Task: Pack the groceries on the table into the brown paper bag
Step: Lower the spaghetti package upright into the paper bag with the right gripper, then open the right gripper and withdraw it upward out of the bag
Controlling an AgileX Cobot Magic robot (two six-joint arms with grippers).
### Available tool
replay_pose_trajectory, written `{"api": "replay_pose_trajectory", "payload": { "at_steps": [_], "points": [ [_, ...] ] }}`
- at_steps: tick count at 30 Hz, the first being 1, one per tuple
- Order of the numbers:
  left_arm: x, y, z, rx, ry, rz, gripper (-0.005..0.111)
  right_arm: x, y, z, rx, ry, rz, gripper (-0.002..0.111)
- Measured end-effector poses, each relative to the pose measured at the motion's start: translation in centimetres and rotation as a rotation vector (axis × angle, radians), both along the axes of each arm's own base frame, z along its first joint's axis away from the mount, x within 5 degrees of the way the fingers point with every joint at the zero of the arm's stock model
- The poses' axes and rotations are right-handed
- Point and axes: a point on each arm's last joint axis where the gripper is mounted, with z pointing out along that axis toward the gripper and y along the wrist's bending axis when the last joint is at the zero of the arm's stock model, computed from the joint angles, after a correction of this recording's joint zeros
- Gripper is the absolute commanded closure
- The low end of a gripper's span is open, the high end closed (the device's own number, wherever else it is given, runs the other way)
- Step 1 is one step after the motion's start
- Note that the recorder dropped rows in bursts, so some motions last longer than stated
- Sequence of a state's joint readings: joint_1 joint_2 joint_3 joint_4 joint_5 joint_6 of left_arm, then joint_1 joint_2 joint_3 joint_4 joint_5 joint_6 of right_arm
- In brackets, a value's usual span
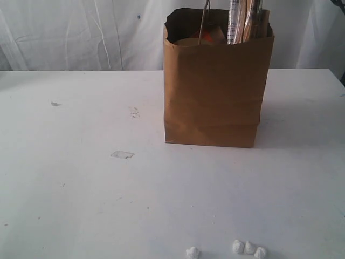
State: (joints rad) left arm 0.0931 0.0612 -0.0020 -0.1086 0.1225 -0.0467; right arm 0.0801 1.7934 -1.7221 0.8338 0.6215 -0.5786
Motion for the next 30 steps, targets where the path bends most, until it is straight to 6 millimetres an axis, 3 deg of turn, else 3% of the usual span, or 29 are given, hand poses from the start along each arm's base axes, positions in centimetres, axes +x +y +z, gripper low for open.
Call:
{"api": "replay_pose_trajectory", "payload": {
  "at_steps": [7, 15, 19, 30],
  "points": [
    [0.0, 0.0, 0.0, 0.000, 0.000, 0.000, 0.107, 0.6, 0.0, -0.6, 0.004, -0.007, -0.013, 0.096],
    [0.0, 0.0, 0.0, 0.000, 0.000, 0.000, 0.107, 1.4, 0.1, -1.2, 0.037, -0.021, -0.021, 0.105],
    [0.0, 0.0, 0.0, 0.000, 0.000, 0.000, 0.107, 1.3, 0.5, -0.7, 0.164, -0.017, -0.007, 0.106],
    [0.0, 0.0, 0.0, 0.000, 0.000, 0.000, 0.107, 2.6, 0.7, -2.7, 0.177, 0.023, -0.013, 0.105]
  ]
}}
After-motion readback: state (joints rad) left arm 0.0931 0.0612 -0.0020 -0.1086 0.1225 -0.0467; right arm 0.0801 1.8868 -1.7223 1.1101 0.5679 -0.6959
